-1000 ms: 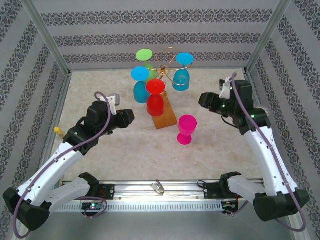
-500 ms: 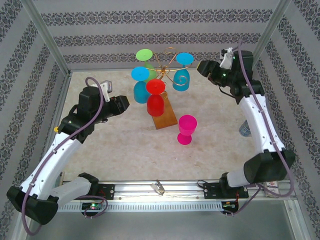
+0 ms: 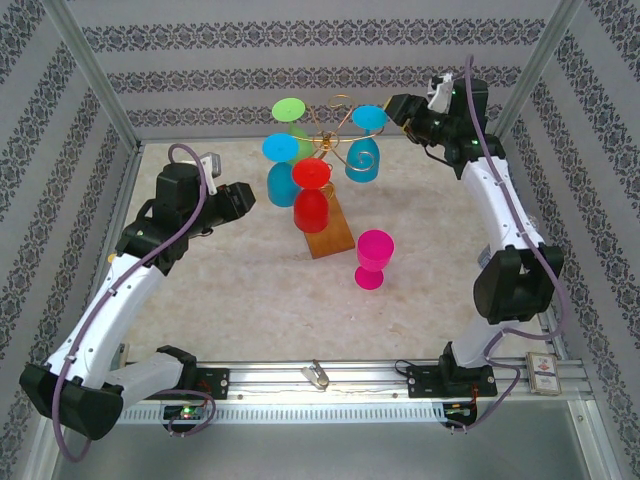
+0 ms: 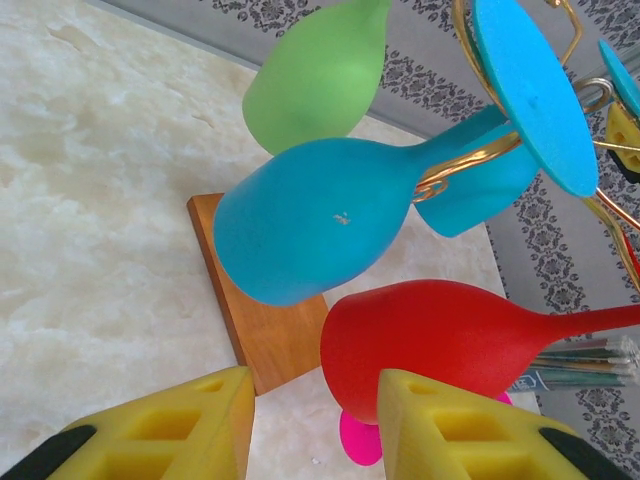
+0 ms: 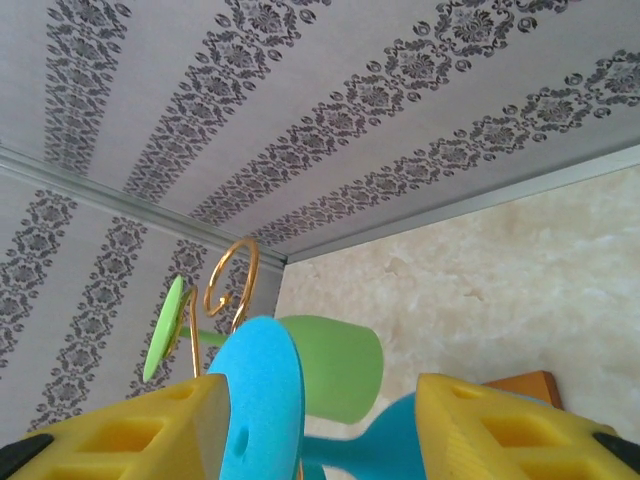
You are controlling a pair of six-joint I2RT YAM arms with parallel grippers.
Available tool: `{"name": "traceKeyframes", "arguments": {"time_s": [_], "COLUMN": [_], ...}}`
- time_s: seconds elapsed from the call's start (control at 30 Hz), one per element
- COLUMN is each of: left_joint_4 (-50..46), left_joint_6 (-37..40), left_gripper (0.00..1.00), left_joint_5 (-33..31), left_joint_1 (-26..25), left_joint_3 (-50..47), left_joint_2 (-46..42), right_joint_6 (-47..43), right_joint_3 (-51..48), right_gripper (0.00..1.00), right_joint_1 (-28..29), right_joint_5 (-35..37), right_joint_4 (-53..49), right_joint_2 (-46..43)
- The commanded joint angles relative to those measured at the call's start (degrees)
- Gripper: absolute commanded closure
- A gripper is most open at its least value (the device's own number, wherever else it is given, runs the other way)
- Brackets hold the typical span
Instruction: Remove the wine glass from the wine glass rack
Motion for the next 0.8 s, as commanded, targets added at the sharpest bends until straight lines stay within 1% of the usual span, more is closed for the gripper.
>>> {"name": "traceKeyframes", "arguments": {"time_s": [0.0, 0.2, 0.27, 0.77], "left_joint_4": [0.2, 0.8, 0.9, 1.8], "left_joint_6": [0.8, 0.2, 0.2, -0.2], "left_gripper": [0.62, 0.62, 0.62, 0.62], "left_joint_5": [1.2, 1.5, 1.6, 2.8], "left_joint_1": [1.3, 1.9, 2.1, 3.1], "left_joint_3": [1.2, 0.4, 0.1, -1.1], "left_joint_2": [0.0, -0.3, -0.4, -0.8], "right_joint_6": [3.1, 3.8, 4.0, 3.5], "right_joint_3": [2.0, 2.7, 2.7, 0.7], "right_gripper": [0.49, 0.58, 0.6, 0.59], "right_joint_1": [-0.6, 0.0, 0.2, 1.3], "right_joint_5": [-3.0, -4.1, -4.1, -4.0], "right_joint_4": [4.9, 5.8, 5.8, 5.0], "right_joint_2": [1.2, 2.8, 2.9, 1.5]}}
